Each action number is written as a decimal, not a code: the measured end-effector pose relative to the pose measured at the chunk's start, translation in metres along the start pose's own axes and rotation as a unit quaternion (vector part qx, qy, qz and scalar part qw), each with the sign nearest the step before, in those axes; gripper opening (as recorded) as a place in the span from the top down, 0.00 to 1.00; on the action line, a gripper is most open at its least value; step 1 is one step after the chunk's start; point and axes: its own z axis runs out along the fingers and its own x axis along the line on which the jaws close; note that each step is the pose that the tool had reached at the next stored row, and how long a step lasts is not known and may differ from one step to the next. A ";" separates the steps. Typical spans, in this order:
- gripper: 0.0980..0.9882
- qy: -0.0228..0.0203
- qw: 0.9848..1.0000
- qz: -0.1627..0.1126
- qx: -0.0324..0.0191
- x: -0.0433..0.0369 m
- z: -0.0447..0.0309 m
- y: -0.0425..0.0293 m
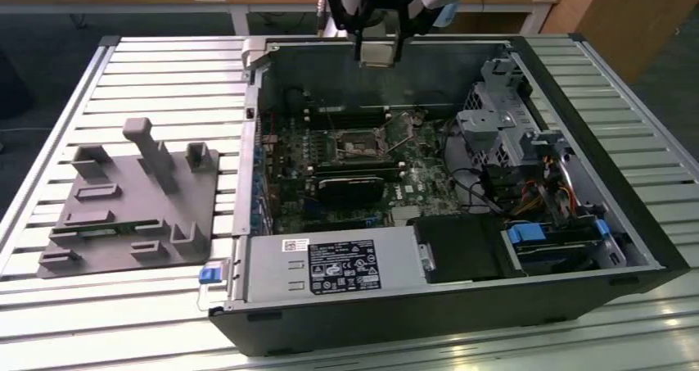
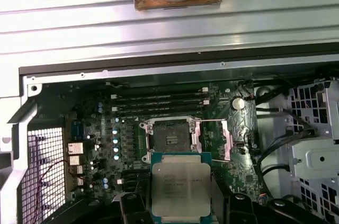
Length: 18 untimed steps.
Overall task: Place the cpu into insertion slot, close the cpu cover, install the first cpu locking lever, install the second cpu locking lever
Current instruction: 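Place the cpu into insertion slot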
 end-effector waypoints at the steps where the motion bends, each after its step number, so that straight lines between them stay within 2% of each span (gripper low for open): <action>1: 0.50 0.000 1.000 0.005 0.000 0.0000 0.0000 0.0000; 10: 0.50 -0.003 0.999 0.037 -0.001 0.0007 0.0003 -0.0001; 18: 0.50 -0.007 0.997 0.073 -0.001 0.0012 0.0005 -0.0002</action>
